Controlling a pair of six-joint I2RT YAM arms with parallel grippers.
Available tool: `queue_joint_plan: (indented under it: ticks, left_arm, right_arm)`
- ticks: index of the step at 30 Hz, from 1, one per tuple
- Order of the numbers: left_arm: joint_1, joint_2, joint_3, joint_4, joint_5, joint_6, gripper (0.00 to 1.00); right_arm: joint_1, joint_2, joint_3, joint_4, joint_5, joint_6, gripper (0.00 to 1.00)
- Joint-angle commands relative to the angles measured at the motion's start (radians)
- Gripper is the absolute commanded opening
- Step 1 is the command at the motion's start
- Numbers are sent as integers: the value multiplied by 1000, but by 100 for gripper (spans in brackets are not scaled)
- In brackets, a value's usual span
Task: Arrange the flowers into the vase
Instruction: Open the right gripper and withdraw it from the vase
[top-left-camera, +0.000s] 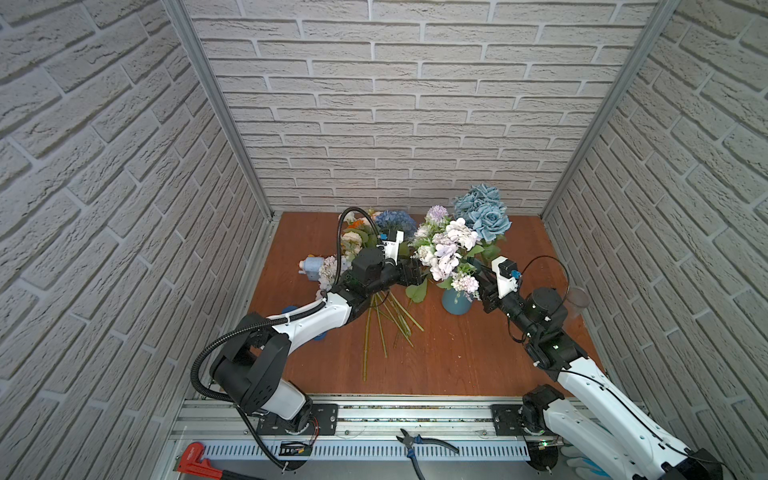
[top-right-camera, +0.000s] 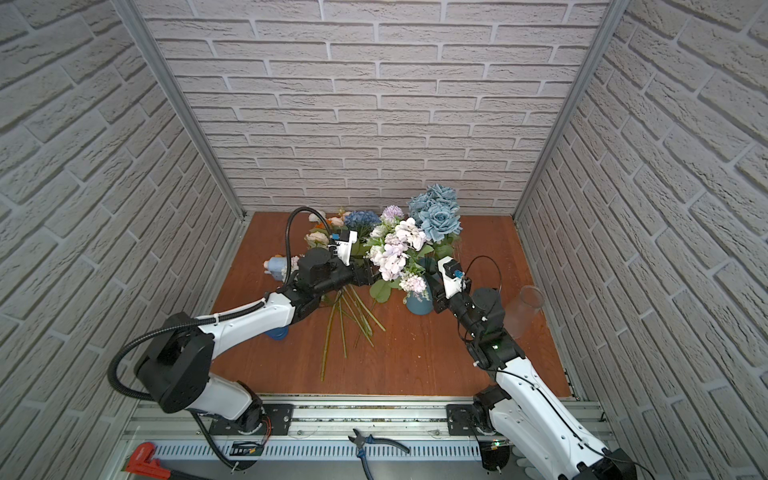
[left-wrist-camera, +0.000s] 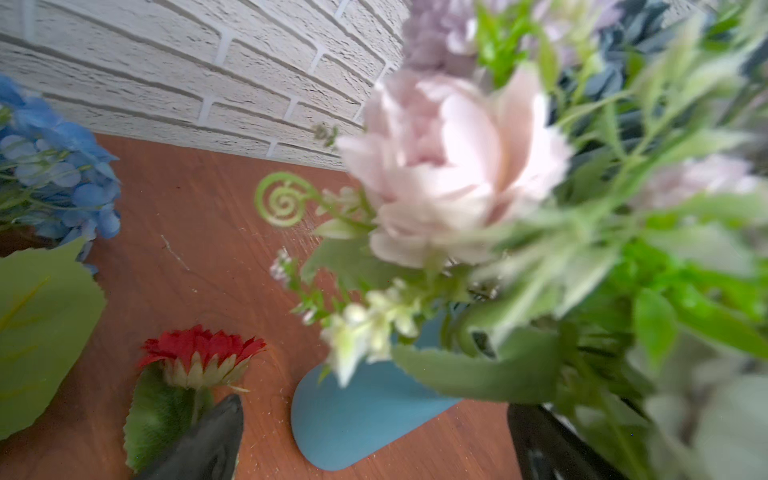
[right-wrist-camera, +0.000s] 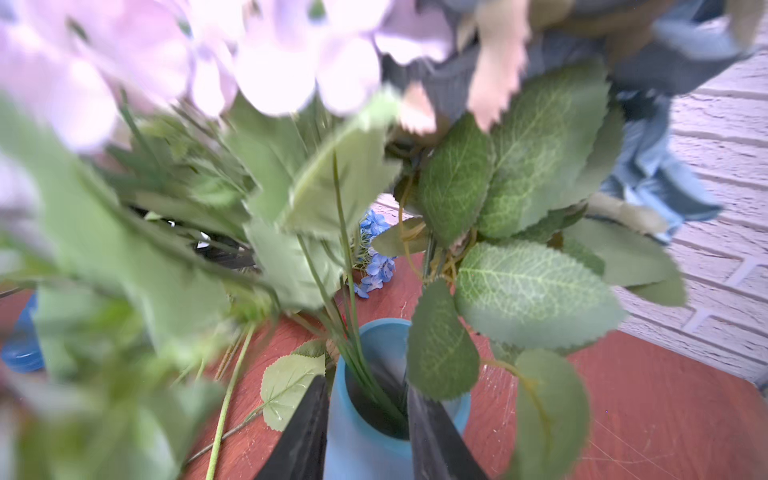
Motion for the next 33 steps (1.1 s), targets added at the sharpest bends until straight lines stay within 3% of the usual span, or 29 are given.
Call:
queue_joint_plan:
  ticks: [1, 12, 23, 28, 33]
  left_arm:
    - [-20, 2, 37, 11, -6, 42, 98]
    - [-43, 11, 34, -65, -29, 60, 98]
    - [-33, -26, -17, -84, -72, 55, 98]
    - [-1, -83, -78, -104, -93, 42, 98]
    - [46, -198, -138, -191, -136, 77, 98]
  right_arm:
    - [-3, -38, 32, -80, 31, -22, 34]
    - [-3, -17, 120, -259, 249, 41, 33]
    - [-3, -136, 271, -561, 436, 176, 34]
    - [-4, -164, 365, -627, 367, 206, 34]
    - [-2, -103, 509, -683, 211, 250, 36]
